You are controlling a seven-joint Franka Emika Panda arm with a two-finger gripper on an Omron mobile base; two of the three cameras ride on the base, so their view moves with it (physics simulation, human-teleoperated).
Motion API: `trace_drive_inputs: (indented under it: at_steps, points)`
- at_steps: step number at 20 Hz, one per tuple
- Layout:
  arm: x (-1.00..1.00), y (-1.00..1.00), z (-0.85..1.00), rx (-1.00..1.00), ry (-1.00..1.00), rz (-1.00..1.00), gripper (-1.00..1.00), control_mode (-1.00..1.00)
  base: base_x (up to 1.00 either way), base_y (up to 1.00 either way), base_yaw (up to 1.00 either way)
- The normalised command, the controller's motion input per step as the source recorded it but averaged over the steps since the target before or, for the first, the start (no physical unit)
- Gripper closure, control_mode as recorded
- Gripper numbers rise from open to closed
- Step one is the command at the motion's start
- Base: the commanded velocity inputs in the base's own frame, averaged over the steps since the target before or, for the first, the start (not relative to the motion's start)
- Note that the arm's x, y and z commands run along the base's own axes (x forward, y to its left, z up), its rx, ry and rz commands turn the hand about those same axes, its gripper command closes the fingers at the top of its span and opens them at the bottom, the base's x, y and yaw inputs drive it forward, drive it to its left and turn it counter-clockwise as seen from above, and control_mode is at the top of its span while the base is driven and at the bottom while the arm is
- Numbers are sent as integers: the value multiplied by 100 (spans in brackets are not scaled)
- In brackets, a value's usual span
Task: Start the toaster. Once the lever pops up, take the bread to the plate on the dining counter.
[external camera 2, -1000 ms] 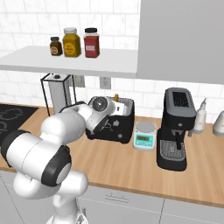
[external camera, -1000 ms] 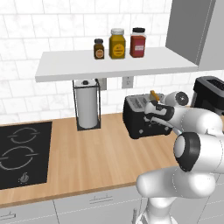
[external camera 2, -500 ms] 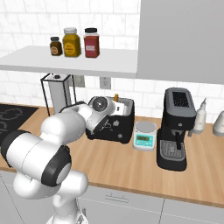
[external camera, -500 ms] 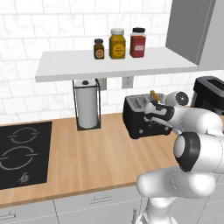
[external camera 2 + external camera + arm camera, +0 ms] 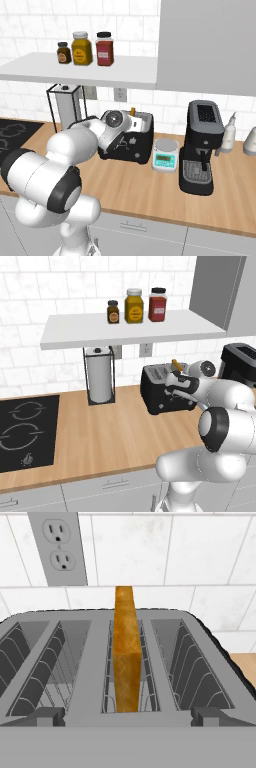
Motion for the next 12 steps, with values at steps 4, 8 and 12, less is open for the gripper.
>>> trace_drive_inputs:
  at_steps: [4,8,12]
  points:
    - [0,0,0,0,0,0,-100,-100,0,0,0]
    - [0,0,0,0,0,0,-100,-100,0,0,0]
    - [0,0,0,0,0,0,-100,-100,0,0,0]
